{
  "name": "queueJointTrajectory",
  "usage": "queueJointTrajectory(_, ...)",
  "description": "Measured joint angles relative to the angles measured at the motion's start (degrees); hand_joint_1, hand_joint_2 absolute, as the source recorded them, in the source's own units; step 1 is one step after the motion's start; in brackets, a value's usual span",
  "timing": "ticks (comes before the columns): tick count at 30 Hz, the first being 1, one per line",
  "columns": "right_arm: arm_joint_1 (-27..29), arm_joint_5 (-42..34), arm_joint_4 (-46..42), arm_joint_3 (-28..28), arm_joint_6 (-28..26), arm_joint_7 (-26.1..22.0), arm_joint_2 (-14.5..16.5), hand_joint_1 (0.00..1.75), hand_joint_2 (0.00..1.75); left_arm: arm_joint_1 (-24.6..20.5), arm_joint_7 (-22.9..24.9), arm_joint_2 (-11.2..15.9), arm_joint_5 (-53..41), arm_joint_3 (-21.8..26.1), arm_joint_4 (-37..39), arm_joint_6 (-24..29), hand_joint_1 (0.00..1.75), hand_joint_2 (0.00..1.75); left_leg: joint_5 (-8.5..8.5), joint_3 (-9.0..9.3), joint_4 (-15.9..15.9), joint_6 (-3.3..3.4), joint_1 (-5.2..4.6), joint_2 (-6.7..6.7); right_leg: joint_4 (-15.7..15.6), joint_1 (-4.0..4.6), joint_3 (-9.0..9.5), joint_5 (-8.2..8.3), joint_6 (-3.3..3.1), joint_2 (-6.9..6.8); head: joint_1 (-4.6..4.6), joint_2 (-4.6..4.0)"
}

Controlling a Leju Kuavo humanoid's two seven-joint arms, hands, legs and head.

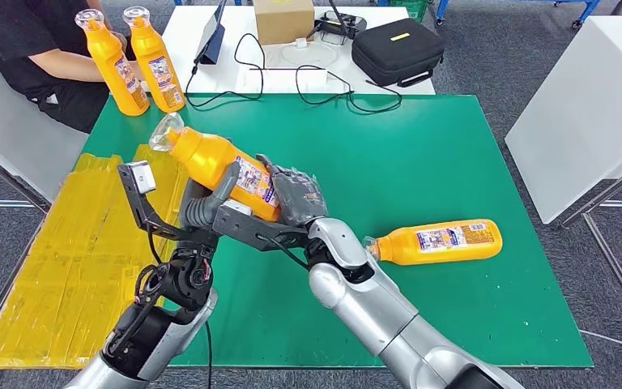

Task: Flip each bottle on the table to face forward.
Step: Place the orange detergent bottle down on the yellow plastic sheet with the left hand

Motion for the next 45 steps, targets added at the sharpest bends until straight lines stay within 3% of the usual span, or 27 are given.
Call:
queueJointTrajectory(8,-0.6,-0.5,0.5,0.9,0.3,0.2,1.0,1.72,1.75,0.0,-2.0,0.0,-1.7,-0.1,-0.5,2.9,1.75,1.75,0.0,-0.02,0.0,0.0,0.0,0.0,0.0,0.0,0.0,0.0,0.0,-0.01,0.01,0.0)
queueJointTrajectory(9,-0.6,-0.5,0.5,0.9,0.3,0.3,1.0,1.28,1.75,0.0,-2.0,0.0,-1.8,-0.1,-0.6,3.0,1.75,1.75,0.0,-0.02,0.0,0.0,0.0,0.0,0.0,0.0,0.0,0.0,0.0,0.0,0.02,0.0)
queueJointTrajectory(12,-0.6,-0.6,0.5,0.9,0.7,0.4,1.1,0.0,0.44,0.0,-2.0,0.0,-2.6,-0.1,-0.9,3.5,1.75,1.75,0.0,-0.03,0.0,0.0,0.0,0.0,0.0,0.0,0.0,0.0,0.0,0.0,0.02,0.0)
queueJointTrajectory(13,-0.6,-0.9,0.5,1.0,1.2,0.5,1.2,0.0,0.0,0.1,-2.1,0.0,-3.0,-0.1,-1.0,3.6,1.75,1.75,0.0,-0.03,0.0,0.0,0.0,0.0,0.0,0.0,-0.01,0.0,0.0,0.0,0.02,0.0)
queueJointTrajectory(20,-0.7,0.9,1.2,0.8,3.1,0.5,0.4,0.0,0.0,0.6,-6.2,0.9,-13.9,1.5,-3.5,7.1,1.75,1.75,0.0,-0.04,0.0,0.0,0.0,0.0,0.0,0.0,-0.03,0.0,0.0,0.0,0.01,0.0)
queueJointTrajectory(29,3.1,8.9,-4.3,-6.2,5.2,-1.5,-5.6,0.0,0.0,4.2,-6.6,3.7,-34.0,11.9,-7.8,9.5,1.75,1.75,0.0,-0.06,0.0,0.0,0.0,0.0,0.0,-0.01,-0.02,0.0,0.0,-0.01,0.02,0.0)
queueJointTrajectory(37,5.4,9.5,-10.8,-9.6,6.2,-2.2,-8.4,0.0,0.0,5.9,-6.2,4.5,-38.9,15.3,-8.6,10.8,1.75,1.75,0.0,-0.06,0.0,0.0,0.0,0.0,0.0,0.0,-0.03,0.0,0.0,-0.01,0.01,0.0)
queueJointTrajectory(39,6.1,9.4,-12.7,-10.2,6.1,-2.8,-9.1,0.0,0.0,6.1,-4.9,5.2,-47.2,15.5,-8.4,13.8,1.75,1.75,0.01,-0.06,0.0,0.0,0.0,0.0,0.0,0.0,-0.03,0.0,0.0,-0.01,0.02,0.0)
queueJointTrajectory(42,7.4,8.5,-17.6,-11.7,6.3,-3.7,-11.3,0.0,0.0,6.4,-0.8,6.8,-68.3,16.2,-6.7,19.2,1.75,1.75,0.01,-0.06,0.0,0.0,-0.01,-0.01,0.0,-0.01,-0.02,0.0,0.0,-0.02,0.01,0.0)
queueJointTrajectory(45,8.7,7.6,-23.2,-13.8,6.9,-4.0,-14.0,0.0,0.0,7.7,4.3,8.5,-88.1,17.6,-3.6,21.2,1.75,1.75,0.0,-0.06,0.0,0.0,-0.03,0.0,0.0,-0.03,-0.03,0.0,0.0,-0.01,0.01,0.0)
